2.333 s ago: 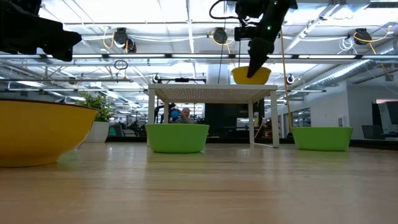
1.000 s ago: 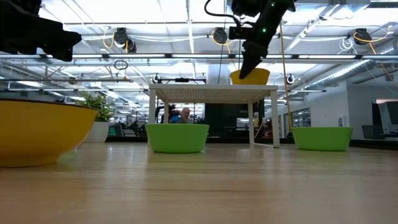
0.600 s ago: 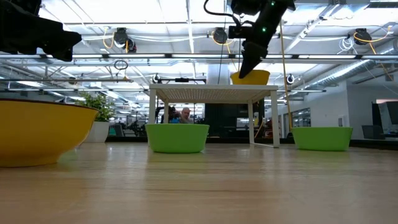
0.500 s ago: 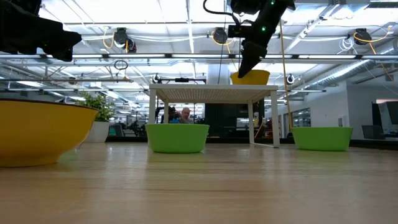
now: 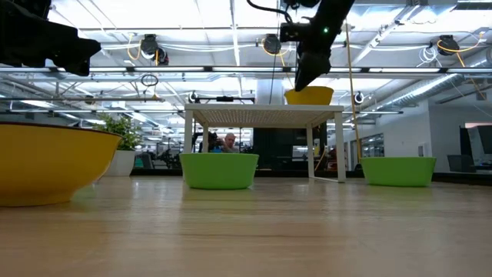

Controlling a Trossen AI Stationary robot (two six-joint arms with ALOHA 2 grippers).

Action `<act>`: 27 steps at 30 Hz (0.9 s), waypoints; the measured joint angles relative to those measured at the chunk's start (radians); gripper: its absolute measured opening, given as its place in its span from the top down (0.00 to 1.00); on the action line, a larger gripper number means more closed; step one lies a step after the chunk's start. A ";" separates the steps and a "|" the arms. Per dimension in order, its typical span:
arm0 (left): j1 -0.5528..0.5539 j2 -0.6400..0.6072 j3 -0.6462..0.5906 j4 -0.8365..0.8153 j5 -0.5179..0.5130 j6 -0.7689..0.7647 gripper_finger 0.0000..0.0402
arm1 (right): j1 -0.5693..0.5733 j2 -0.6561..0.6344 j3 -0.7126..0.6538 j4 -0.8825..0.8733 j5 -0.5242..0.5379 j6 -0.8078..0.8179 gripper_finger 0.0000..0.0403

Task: Pick & Place Mini bowls
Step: Stack the right blue and yellow patterned bowl on top of the blue and yellow patterned bowl on the shelf

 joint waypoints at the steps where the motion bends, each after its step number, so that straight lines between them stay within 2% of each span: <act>1: 0.000 0.000 0.000 0.000 0.000 0.000 0.47 | 0.016 -0.002 0.006 -0.010 0.014 0.002 0.41; 6: 0.000 0.000 0.000 0.000 0.000 0.000 0.47 | 0.123 -0.017 0.060 -0.106 0.074 0.077 0.40; 12: 0.000 0.000 0.000 0.001 0.000 0.000 0.47 | 0.293 -0.055 0.100 -0.301 0.055 0.359 0.41; 16: 0.000 0.000 0.000 0.000 0.000 0.000 0.47 | 0.394 -0.086 0.107 -0.436 -0.075 0.643 0.40; 23: 0.000 0.000 0.000 0.002 0.000 0.000 0.47 | 0.515 -0.106 0.106 -0.575 -0.499 1.129 0.42; 27: 0.000 0.000 0.000 0.001 0.000 0.000 0.47 | 0.605 -0.097 0.106 -0.637 -0.582 1.302 0.44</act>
